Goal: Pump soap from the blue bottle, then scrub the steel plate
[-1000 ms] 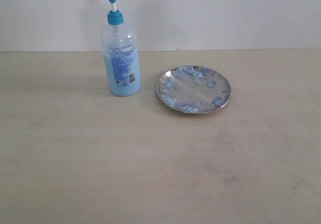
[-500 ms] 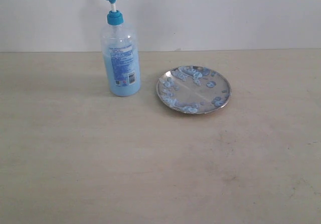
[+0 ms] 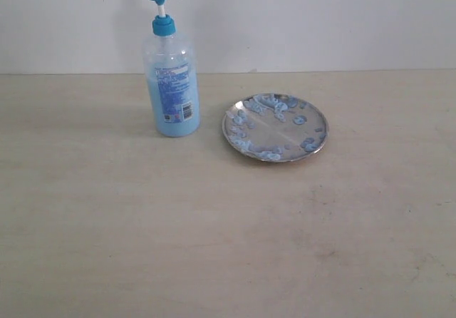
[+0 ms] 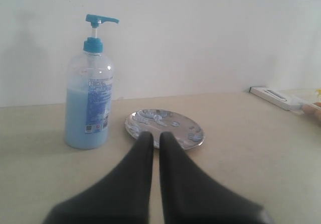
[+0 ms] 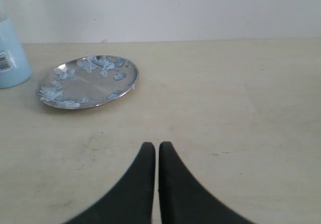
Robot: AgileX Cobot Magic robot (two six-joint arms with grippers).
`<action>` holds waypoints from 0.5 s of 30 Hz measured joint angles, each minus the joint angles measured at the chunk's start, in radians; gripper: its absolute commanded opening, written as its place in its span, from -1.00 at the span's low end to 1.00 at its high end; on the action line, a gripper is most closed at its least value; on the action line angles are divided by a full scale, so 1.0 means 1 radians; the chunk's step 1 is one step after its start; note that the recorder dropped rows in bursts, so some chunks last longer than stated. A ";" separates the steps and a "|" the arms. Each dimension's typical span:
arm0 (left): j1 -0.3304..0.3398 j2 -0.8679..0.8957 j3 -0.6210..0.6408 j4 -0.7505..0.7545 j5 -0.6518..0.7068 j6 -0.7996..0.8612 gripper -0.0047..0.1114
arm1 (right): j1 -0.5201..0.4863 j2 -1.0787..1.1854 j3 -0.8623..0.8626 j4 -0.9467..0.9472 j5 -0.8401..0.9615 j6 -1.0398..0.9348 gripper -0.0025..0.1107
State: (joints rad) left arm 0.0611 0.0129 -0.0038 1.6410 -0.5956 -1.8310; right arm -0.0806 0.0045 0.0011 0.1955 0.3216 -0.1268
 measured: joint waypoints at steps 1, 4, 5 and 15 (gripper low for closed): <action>0.000 0.000 0.000 0.000 0.000 0.000 -0.85 | 0.000 0.000 0.000 0.000 0.000 0.000 -0.96; -0.006 -0.004 0.000 0.005 0.005 0.000 -0.85 | 0.000 0.000 0.000 0.000 0.002 0.000 -0.96; -0.028 -0.006 0.000 0.011 0.026 0.000 -0.85 | 0.000 0.000 0.000 0.000 0.002 0.000 -0.96; -0.190 -0.013 -0.225 -0.480 0.567 0.035 -0.85 | 0.000 0.000 0.000 0.000 0.002 0.000 -0.96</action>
State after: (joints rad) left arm -0.1289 0.0000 -0.2286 1.1609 -0.0287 -1.7962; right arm -0.0806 0.0045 0.0011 0.1955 0.3237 -0.1268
